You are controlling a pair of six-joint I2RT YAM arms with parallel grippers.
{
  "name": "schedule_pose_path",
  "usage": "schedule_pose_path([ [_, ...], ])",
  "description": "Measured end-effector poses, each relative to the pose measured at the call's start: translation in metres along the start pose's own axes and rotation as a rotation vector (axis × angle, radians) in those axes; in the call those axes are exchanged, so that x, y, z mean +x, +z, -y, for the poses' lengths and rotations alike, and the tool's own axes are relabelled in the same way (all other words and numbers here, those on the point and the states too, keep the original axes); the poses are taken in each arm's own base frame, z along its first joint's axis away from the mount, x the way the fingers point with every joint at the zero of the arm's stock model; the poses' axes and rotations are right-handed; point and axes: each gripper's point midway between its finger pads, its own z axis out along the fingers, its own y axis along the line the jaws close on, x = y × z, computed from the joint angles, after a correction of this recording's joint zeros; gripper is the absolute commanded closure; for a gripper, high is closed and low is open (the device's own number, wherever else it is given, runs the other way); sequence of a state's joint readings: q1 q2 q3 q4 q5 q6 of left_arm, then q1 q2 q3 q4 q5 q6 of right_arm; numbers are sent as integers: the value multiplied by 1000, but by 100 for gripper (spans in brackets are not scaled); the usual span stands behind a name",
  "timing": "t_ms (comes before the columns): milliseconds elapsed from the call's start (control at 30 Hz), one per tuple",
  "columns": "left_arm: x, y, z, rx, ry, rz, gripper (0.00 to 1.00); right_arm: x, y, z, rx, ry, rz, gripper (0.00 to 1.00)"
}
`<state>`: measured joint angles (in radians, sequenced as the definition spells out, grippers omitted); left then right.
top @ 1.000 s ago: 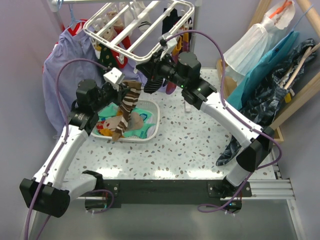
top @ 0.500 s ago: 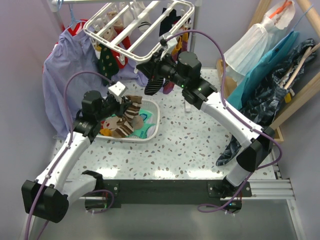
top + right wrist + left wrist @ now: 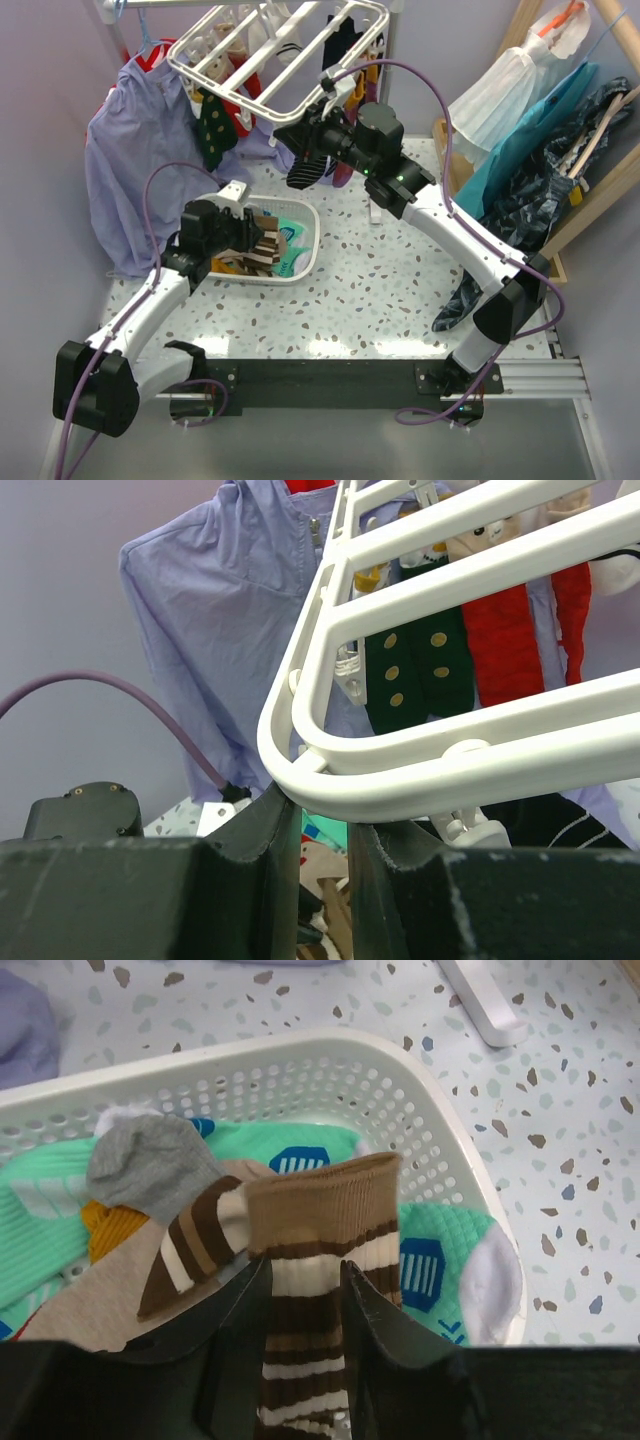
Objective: Clip the socks to the hanger
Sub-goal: Place the sock in the bin.
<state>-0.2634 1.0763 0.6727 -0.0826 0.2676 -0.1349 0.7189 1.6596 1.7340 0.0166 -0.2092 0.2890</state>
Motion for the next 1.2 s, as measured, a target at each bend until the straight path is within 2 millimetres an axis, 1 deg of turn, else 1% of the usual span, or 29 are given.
schedule_pose_path([
  [133, -8, 1, -1, -7, -7, 33, 60, 0, 0, 0, 0, 0, 0, 96],
  [167, -9, 1, -1, -7, -7, 37, 61, 0, 0, 0, 0, 0, 0, 96],
  [200, -10, 1, -1, -7, -10, 40, 65, 0, 0, 0, 0, 0, 0, 96],
  [233, -11, 1, 0, -6, -11, 44, 65, 0, 0, 0, -1, 0, -1, 96],
  [267, -11, 2, 0, -6, -16, 45, 62, 0, 0, 0, 0, 0, 0, 96],
  [300, -12, 2, 0, -5, -18, 48, 55, 0, 0, 0, -1, 0, -1, 96],
  [400, -14, 2, 1, -3, -24, 54, 46, 0, 0, 0, -1, 0, -2, 96],
  [567, -9, 6, 6, 11, -53, 37, 44, 2, 0, 0, 1, 1, -8, 96],
  [767, -5, 10, 31, 69, -46, -13, 44, 2, -1, 1, 2, 0, -9, 96],
  [933, -4, 24, 42, 83, -35, -67, 45, 2, -1, 1, 2, 0, -11, 96],
  [1133, -8, 48, 42, 54, -25, -115, 49, 3, -1, 1, 3, 1, -14, 96],
  [1200, -6, 54, 42, 43, -19, -134, 50, 3, -1, 1, 3, 1, -14, 96],
])
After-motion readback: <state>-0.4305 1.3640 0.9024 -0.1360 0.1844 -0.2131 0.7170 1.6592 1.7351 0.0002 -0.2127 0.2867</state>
